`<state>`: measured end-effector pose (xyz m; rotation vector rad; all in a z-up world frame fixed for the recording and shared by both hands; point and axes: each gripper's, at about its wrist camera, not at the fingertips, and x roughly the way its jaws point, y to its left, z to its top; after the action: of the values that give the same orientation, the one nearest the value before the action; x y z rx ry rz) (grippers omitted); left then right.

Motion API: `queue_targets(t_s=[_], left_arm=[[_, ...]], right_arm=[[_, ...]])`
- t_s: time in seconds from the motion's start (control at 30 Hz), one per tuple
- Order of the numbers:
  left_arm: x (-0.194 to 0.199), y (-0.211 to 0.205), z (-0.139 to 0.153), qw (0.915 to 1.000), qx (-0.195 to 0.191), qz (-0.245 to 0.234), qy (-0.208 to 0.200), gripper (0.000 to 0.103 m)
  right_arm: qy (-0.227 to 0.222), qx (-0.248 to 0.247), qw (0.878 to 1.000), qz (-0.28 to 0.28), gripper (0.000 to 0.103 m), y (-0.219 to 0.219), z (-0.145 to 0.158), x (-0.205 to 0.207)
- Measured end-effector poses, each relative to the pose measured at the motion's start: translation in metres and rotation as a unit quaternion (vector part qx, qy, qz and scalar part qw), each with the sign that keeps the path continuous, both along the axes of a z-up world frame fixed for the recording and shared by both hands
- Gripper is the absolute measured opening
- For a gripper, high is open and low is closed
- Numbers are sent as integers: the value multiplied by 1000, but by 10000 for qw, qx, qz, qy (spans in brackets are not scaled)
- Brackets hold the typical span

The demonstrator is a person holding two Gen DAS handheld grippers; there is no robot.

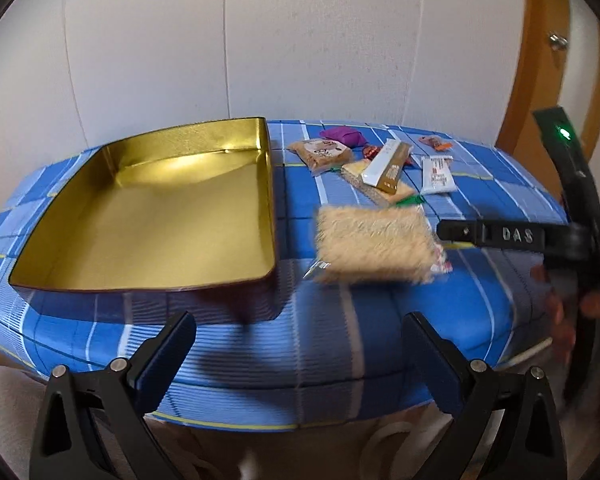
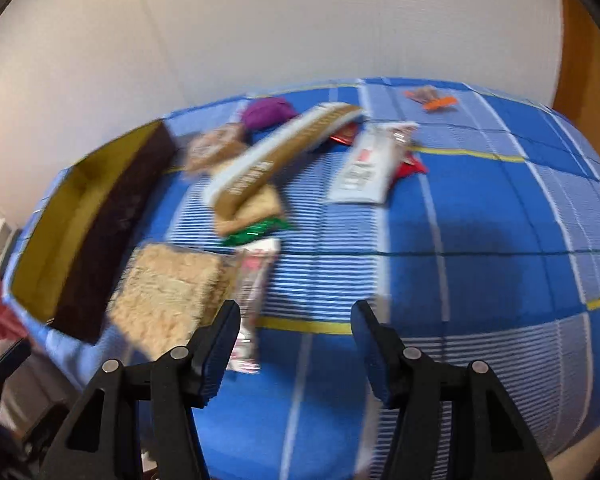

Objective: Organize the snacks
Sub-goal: 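Move the left tool toward the clear bag of puffed rice cake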

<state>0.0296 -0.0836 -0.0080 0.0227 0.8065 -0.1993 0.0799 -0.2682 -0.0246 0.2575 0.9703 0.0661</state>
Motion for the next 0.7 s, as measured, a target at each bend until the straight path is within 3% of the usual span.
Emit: queue_targets(t_s=[0.17, 0.3, 0.57, 0.7], left_arm=[[14, -21, 9, 9997, -171, 44, 141, 103], [32, -49, 10, 9996, -52, -144, 245, 103], [71, -85, -3, 9962, 672, -429, 339, 103], [85, -84, -13, 9941, 682, -611, 585, 103]], right_arm=[[-276, 97, 9959, -853, 59, -29, 13, -3], [-385, 463, 9897, -1298, 59, -54, 16, -10], [-408, 640, 9850, -1548, 59, -68, 15, -13], [-407, 682, 9851, -1524, 59, -68, 16, -15]])
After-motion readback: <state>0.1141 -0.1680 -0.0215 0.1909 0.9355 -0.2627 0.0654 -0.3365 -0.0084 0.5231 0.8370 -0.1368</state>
